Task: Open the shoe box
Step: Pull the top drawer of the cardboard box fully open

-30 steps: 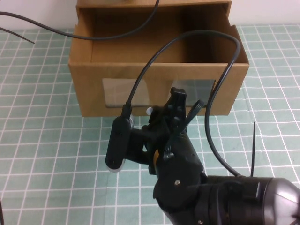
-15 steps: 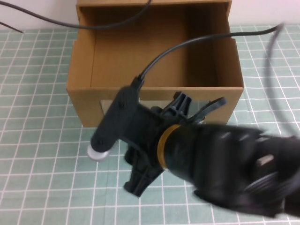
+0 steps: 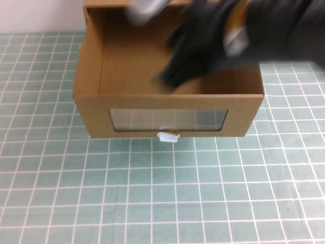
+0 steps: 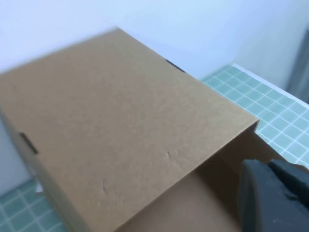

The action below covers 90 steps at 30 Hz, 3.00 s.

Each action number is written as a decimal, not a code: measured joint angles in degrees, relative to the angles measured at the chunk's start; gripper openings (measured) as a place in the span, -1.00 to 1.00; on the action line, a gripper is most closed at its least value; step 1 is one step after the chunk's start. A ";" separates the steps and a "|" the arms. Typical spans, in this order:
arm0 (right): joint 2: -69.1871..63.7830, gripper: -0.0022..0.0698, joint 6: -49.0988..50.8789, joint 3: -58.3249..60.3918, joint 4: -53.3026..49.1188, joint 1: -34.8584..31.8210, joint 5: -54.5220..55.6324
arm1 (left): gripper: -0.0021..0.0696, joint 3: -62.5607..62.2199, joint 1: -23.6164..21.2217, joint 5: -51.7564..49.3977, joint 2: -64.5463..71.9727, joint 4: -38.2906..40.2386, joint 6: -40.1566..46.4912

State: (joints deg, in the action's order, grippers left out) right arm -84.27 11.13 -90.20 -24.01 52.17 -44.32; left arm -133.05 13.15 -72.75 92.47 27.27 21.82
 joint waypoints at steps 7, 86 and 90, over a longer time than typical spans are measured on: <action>3.84 -0.88 -0.77 -0.41 4.71 -20.02 -1.16 | -0.96 11.42 0.00 0.00 -12.52 -2.29 0.61; 72.50 -0.98 -6.17 90.36 22.51 -29.79 25.91 | -0.96 134.49 0.00 52.33 -92.97 -23.49 -16.56; 72.50 -0.98 -6.17 90.39 22.51 -29.79 25.91 | -0.96 134.49 0.00 52.05 -93.06 -23.49 -17.03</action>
State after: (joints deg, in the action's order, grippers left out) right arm -11.78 4.96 0.20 -1.50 22.38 -18.41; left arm 1.44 13.15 -20.70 -0.58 3.78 4.78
